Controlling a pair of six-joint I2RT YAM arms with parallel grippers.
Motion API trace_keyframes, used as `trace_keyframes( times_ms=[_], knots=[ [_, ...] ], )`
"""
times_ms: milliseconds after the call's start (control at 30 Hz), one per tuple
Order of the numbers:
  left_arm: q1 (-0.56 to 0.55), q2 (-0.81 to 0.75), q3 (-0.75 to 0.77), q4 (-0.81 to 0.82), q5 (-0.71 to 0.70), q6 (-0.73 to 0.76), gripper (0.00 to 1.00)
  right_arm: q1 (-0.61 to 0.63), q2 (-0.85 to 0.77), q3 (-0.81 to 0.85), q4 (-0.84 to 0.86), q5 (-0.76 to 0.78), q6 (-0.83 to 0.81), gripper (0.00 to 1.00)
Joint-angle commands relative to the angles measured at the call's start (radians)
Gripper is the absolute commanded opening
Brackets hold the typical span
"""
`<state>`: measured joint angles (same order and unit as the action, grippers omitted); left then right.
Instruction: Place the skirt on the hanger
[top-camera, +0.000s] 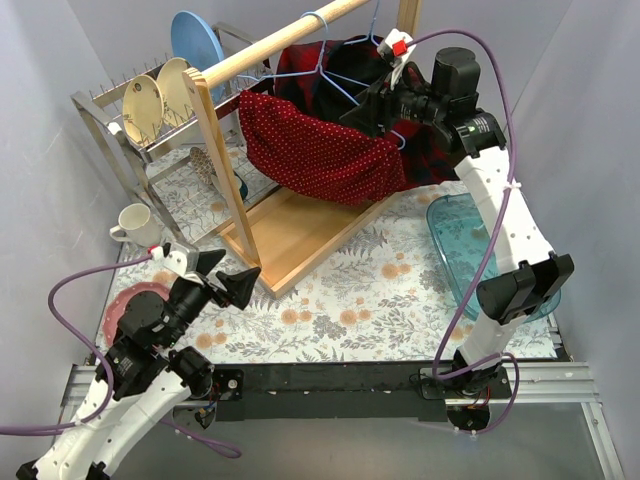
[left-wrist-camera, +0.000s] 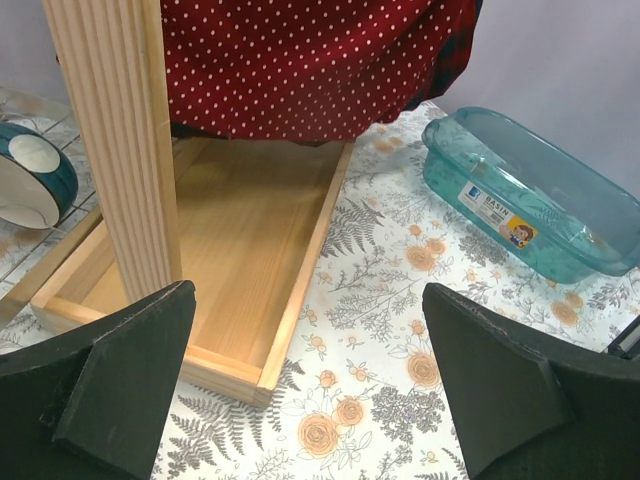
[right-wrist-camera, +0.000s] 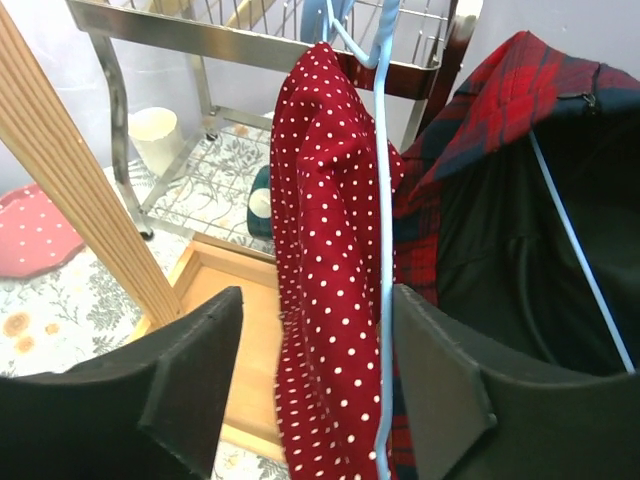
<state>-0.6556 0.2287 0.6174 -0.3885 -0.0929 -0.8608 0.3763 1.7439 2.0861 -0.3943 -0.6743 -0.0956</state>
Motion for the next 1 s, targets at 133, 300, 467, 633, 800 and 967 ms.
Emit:
trace_keyframes(
  times_ms=[133, 300, 467, 633, 800, 967],
  knots=[
    [0.007, 0.087, 0.053, -0.001, 0.031, -0.041, 0.98, 0.000, -0.190, -0.073, -0.020, 0.086, -0.113, 0.83],
    [0.007, 0.142, 0.100, 0.017, 0.051, -0.084, 0.98, -0.052, -0.386, -0.260, -0.014, 0.131, -0.156, 0.92],
    [0.005, 0.165, 0.154, -0.016, 0.010, -0.118, 0.98, -0.138, -0.631, -0.487, -0.002, 0.199, -0.176, 0.97],
    [0.007, 0.162, 0.205, -0.064, -0.053, -0.138, 0.98, -0.281, -0.854, -0.748, -0.026, 0.336, -0.139, 0.99],
    [0.007, 0.156, 0.243, -0.104, -0.105, -0.138, 0.98, -0.338, -1.038, -0.889, -0.084, 0.416, -0.122, 0.99],
    [0.007, 0.161, 0.306, -0.157, -0.119, -0.133, 0.98, -0.361, -1.132, -0.916, -0.123, 0.551, -0.082, 0.99]
  ],
)
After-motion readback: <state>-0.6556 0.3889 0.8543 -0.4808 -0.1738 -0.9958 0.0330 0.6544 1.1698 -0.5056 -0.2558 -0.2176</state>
